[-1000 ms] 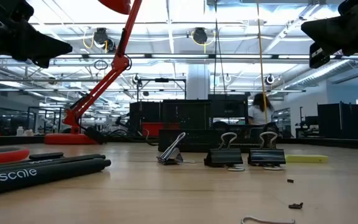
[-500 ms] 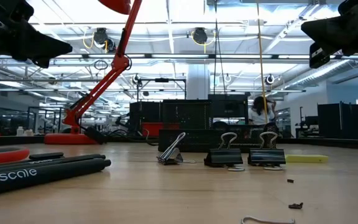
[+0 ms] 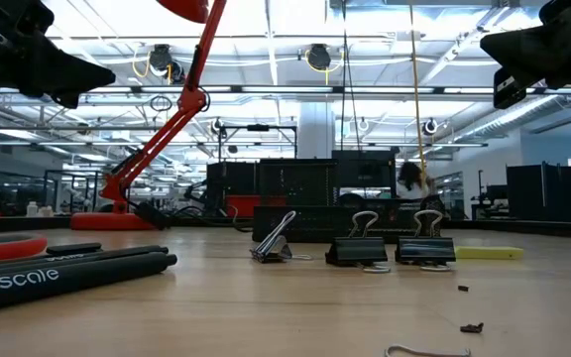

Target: Pick and place office supplies into organizer

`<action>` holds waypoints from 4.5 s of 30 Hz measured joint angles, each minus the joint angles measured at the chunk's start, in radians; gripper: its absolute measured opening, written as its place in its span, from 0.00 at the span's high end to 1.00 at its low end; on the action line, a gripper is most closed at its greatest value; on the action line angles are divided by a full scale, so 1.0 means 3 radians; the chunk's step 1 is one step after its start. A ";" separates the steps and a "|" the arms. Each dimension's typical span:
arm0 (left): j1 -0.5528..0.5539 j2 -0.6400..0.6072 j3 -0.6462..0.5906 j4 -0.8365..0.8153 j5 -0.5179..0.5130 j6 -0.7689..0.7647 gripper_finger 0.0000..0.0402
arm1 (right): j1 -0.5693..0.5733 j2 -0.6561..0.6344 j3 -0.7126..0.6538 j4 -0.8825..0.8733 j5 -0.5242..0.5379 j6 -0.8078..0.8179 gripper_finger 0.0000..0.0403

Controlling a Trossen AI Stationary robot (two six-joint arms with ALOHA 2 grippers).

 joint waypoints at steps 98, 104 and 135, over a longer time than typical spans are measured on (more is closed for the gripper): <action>0.0001 -0.0001 0.0001 0.0458 0.0072 -0.0763 0.88 | 0.0000 -0.0001 -0.0001 0.0157 0.0007 0.0050 0.99; 0.0001 0.0001 0.0001 0.0448 -0.0087 -0.0657 0.88 | -0.0003 -0.0001 0.0000 0.0198 0.0043 -0.0255 0.99; 0.0018 0.0001 0.0003 0.1768 -0.1177 0.0855 0.88 | 0.0001 0.2661 0.1840 0.0267 0.0146 -0.0235 0.99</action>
